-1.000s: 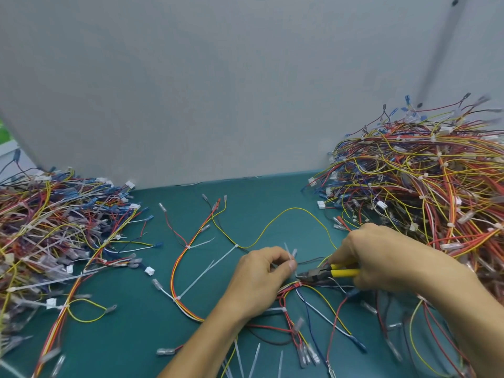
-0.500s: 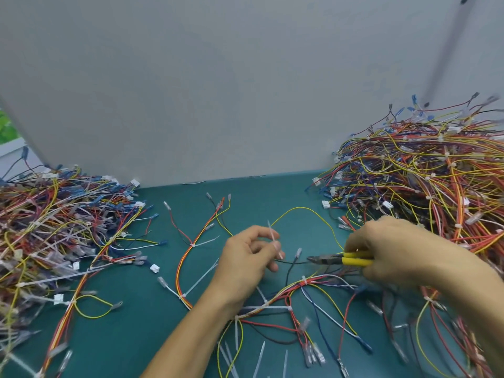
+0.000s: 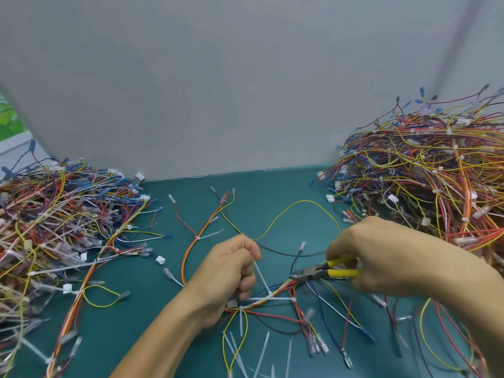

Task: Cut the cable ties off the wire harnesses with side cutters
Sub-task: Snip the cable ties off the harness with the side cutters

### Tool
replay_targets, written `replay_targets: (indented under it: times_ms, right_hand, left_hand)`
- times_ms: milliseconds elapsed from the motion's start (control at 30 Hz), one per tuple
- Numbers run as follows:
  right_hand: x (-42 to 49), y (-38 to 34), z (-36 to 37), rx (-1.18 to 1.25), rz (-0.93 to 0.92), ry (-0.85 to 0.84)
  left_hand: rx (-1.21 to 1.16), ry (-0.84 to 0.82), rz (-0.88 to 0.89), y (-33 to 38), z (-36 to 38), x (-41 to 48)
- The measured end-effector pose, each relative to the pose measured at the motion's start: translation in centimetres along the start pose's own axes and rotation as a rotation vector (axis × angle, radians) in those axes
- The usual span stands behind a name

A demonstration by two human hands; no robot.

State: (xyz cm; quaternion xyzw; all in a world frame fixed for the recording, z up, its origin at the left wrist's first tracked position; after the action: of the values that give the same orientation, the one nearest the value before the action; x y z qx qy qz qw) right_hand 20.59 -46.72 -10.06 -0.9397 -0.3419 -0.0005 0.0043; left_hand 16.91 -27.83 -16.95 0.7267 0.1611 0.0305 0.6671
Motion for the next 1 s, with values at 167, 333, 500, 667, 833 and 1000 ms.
replay_targets:
  times_ms: [167, 333, 500, 667, 833, 1000]
  right_hand:
    - [-0.8, -1.7, 0.0, -0.086, -0.006, -0.031]
    - [-1.2, -2.5, 0.1, -0.183, 0.008, -0.034]
    - [-1.4, -2.9, -0.3, -0.218, 0.005, -0.017]
    - [-1.6, -2.8, -0.6, -0.253, 0.015, -0.041]
    - [-1.9, -2.9, -0.8, -0.246, 0.020, -0.060]
    - [-2.0, -3.2, -0.6, -0.245, 0.030, -0.048]
  left_hand:
    - [0.768, -0.103, 0.431, 2.0, -0.1, -0.6]
    - [0.962, -0.184, 0.392, 0.6, -0.4, -0.2]
    - [0.817, -0.321, 0.399, 0.8, 0.6, -0.8]
    - [0.756, -0.341, 0.477, 1.0, 1.7, -1.3]
    - [0.608, -0.375, 0.544, 0.9, 3.1, -1.9]
    - [0.529, -0.217, 0.544, 0.9, 2.4, -0.9]
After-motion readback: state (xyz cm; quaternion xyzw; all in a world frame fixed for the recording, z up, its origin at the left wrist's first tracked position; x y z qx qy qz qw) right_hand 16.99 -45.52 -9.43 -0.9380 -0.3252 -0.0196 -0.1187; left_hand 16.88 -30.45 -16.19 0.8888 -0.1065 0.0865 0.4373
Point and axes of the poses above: each hand's wrist, its own x-axis towards the middle knuckle, its own z-axis out of the palm, y = z × x, the point moved 7 cm from there along x, towards the middle knuckle, and after that the axes turned 11 degrees about y, right-handed, at the moved point
